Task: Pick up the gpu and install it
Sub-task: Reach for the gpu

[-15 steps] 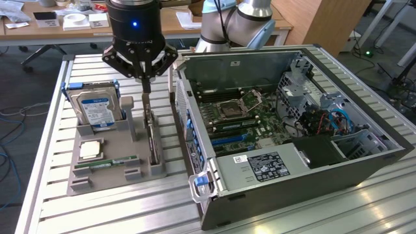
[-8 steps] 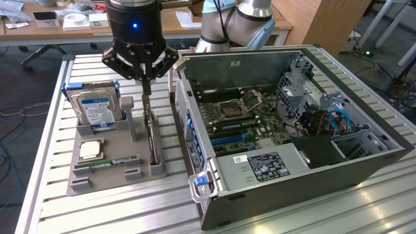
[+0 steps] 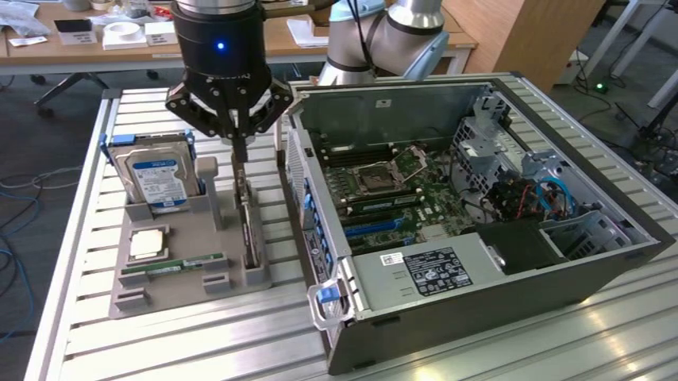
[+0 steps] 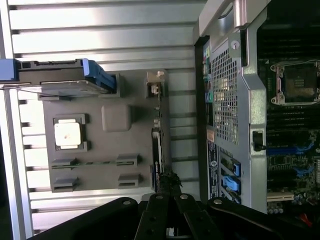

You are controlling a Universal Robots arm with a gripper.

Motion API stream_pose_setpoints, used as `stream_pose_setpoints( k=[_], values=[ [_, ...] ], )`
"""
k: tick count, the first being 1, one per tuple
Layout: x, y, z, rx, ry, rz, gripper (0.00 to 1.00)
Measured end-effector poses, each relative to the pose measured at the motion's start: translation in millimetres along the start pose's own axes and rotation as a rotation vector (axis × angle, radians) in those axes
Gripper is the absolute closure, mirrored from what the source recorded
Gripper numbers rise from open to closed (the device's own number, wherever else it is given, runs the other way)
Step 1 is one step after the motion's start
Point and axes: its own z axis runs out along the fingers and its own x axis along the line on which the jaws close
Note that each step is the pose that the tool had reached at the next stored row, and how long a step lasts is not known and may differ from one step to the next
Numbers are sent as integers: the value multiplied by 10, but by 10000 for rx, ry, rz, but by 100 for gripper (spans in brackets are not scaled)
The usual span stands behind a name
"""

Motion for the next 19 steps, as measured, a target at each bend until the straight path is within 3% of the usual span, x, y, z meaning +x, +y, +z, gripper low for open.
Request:
stream_pose_setpoints(
  k=[3,6,19],
  values=[
    [-3,-41,0,142,-10,-4,89],
    [-6,-77,1,217,-15,-6,89],
    [4,-103,19,227,-16,-6,89]
  ],
)
